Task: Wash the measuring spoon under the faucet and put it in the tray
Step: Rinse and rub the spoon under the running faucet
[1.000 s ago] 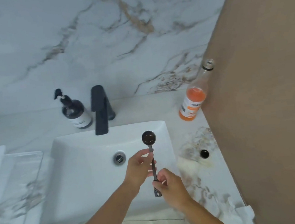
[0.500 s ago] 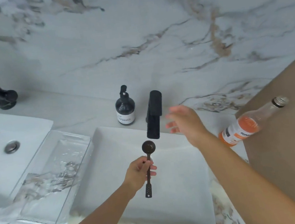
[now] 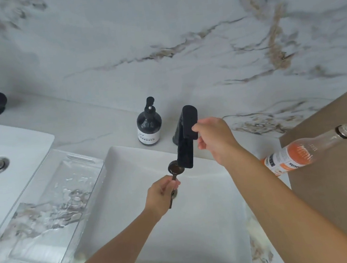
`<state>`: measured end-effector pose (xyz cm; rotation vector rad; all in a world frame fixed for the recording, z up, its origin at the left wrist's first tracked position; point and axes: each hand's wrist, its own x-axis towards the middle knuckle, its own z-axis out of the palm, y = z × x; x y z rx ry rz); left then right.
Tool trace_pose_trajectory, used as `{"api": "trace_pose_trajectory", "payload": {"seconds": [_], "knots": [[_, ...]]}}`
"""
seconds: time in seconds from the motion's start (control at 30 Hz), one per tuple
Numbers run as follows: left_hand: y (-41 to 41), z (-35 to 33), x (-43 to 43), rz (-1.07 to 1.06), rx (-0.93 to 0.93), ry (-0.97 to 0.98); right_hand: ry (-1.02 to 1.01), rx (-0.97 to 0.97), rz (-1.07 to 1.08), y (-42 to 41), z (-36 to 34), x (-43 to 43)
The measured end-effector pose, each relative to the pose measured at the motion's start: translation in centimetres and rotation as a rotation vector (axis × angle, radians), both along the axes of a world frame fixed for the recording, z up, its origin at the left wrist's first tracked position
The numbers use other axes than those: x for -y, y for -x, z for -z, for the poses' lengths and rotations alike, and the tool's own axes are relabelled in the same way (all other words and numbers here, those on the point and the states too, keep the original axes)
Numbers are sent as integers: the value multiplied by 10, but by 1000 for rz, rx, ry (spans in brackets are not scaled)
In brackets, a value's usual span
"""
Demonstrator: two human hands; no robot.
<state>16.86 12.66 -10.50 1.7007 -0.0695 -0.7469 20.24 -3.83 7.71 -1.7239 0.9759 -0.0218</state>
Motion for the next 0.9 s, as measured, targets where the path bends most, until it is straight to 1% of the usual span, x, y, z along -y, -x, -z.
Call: {"api": "trace_pose_trajectory", "payload": {"seconds": [0.1,0.23,0.53,0.7,0.9], "knots": [[2,9,4,13,-13,12,-85,-27,60,-4,-3,1],[11,21,9,-25,-5,12,-165,-72,31,-7,-5,1],[8,22,18,-95,60,33,-175,-71,28,-7,-4,2],[9,25,15,-77,-27,29,-326,-27,59,-8,-13,3],[18,26,16,-115,-93,66,-366,100,86,-9,-20,12]]}}
